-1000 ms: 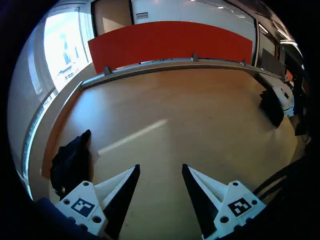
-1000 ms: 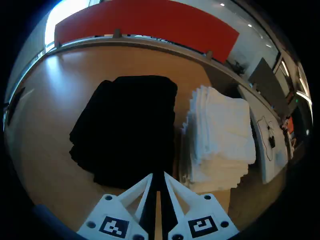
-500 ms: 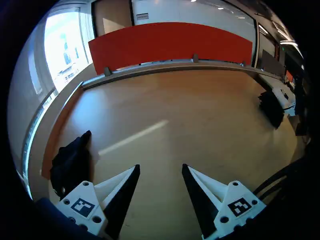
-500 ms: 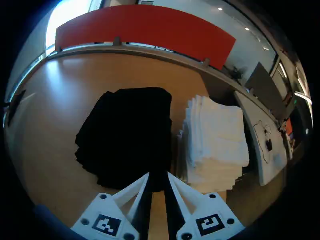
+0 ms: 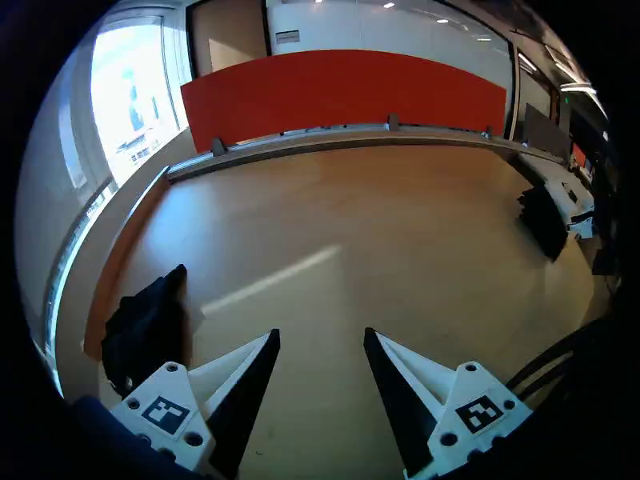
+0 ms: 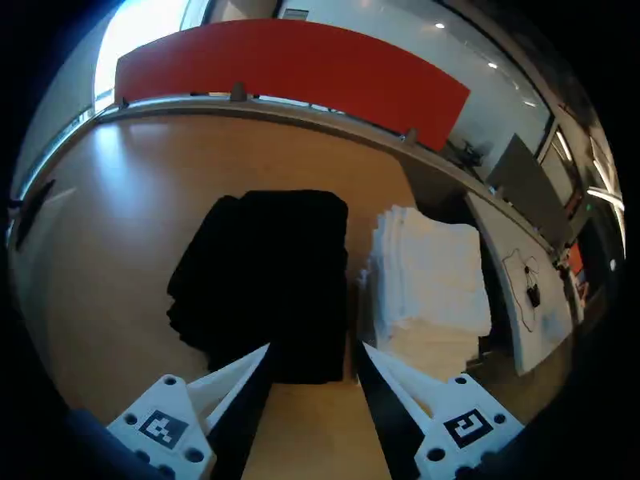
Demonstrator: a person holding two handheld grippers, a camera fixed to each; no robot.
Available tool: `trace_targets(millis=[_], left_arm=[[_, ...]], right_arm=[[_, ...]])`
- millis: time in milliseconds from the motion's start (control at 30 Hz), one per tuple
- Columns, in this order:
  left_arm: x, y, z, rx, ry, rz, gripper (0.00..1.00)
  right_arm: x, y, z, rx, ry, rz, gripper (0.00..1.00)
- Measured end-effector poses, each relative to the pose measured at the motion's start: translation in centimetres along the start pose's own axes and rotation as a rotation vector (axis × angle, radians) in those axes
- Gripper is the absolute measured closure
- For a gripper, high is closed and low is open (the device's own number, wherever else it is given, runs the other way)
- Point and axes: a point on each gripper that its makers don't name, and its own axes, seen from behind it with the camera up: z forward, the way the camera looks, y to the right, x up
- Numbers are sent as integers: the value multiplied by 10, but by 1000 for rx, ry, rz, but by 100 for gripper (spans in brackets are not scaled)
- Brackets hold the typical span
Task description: Fold towel
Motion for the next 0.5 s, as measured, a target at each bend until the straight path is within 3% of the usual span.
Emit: trace_targets(millis=[67, 500], left_arm=[[0, -1, -1, 1, 3, -3, 23], [11, -11, 2, 6, 35, -15, 23]], right_arm=[[3, -2, -1, 1, 7, 3, 18], [36, -15, -16, -21, 101, 24, 17]])
